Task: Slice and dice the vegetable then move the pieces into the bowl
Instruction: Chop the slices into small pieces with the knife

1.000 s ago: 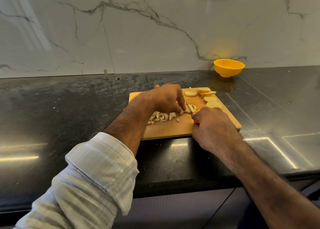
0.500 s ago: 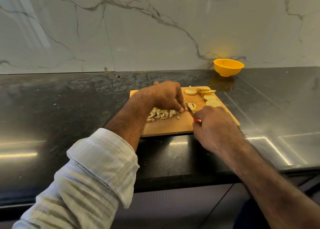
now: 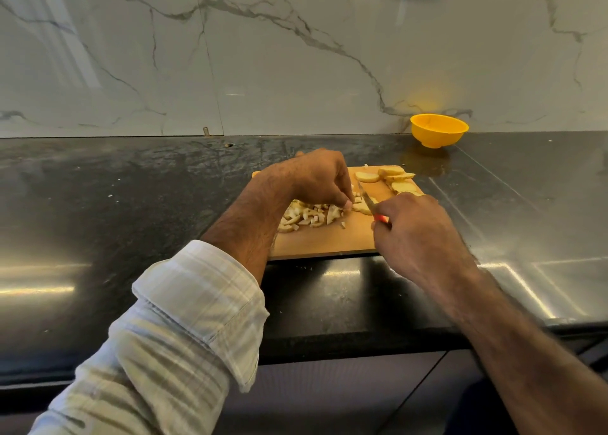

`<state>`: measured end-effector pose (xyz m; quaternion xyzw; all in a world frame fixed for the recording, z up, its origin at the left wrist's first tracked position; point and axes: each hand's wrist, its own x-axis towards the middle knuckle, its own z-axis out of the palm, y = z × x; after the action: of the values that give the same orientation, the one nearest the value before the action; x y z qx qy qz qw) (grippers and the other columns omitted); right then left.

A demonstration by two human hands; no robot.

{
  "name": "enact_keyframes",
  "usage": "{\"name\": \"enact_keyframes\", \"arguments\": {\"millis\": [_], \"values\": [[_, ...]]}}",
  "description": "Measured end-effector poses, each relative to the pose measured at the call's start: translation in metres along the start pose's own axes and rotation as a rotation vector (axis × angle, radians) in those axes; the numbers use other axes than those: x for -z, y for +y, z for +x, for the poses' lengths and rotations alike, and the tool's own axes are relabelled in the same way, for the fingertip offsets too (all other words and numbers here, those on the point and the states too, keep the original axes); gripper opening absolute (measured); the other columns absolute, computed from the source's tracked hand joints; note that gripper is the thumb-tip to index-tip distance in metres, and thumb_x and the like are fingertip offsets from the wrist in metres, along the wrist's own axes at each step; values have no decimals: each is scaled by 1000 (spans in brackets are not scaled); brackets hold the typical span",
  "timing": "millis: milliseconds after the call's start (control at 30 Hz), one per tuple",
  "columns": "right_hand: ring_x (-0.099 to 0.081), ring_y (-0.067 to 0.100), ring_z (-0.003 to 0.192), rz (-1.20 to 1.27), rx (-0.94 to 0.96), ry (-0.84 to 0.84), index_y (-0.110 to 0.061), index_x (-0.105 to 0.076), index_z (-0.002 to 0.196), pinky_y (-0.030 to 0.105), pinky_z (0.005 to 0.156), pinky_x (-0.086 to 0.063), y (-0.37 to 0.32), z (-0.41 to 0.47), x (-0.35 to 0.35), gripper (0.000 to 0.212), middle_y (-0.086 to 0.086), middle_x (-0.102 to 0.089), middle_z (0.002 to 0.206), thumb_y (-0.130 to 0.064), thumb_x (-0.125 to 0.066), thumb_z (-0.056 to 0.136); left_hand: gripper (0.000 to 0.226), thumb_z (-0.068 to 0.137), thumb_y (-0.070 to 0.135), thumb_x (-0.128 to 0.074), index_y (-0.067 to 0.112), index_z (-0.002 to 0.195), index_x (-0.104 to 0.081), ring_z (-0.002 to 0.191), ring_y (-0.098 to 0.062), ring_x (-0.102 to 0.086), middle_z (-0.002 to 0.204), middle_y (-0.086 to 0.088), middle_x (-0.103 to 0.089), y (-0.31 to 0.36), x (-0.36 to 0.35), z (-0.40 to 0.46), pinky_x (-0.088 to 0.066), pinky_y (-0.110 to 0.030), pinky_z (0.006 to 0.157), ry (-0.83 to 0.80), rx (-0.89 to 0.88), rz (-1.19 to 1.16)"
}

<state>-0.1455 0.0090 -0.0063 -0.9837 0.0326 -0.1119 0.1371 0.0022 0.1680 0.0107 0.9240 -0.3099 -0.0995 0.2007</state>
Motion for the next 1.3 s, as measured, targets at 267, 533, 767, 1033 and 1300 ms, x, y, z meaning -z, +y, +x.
{"name": "enact_keyframes", "arguments": {"millis": [267,533,767,1033,1300], "values": [[-57,14,90,-62,-48,-138,-28,-68,123,30,72,-55,-13,-6,-6,27,-3,-61,105,-30,-68,95,9,90,36,-83,35,99,-83,118,-5,-52,111,24,-66,-4,-4,4,-19,-67,123,7,-4,77],[-57,17,99,-64,-44,-202,-25,-66,129,32,78,-57,-18,11,-5,35,-1,-62,114,-28,-70,95,8,90,37,-83,38,97,-81,120,-6,-50,112,25,-64,-4,-5,6,-8,-66,123,15,9,122],[-61,18,94,69,-102,46,-28,-70,132,28,67,-47,22,-2,5,34,1,-69,116,-34,-63,99,4,92,31,-78,30,93,-82,98,-4,-59,98,17,-70,-4,2,0,-44,-60,109,270,-72,48],[-52,16,101,44,-144,-51,-29,-64,138,31,75,-47,11,8,-13,39,0,-62,125,-35,-61,99,16,90,42,-79,27,88,-82,81,-5,-69,84,13,-73,-20,7,2,-64,-38,80,482,9,45],[-57,16,102,92,-36,-20,-31,-65,138,30,79,-50,-3,25,-12,38,-1,-68,123,-37,-62,100,21,93,45,-74,25,94,-80,81,-8,-68,85,10,-72,-30,7,4,-64,-41,81,524,68,106]]}}
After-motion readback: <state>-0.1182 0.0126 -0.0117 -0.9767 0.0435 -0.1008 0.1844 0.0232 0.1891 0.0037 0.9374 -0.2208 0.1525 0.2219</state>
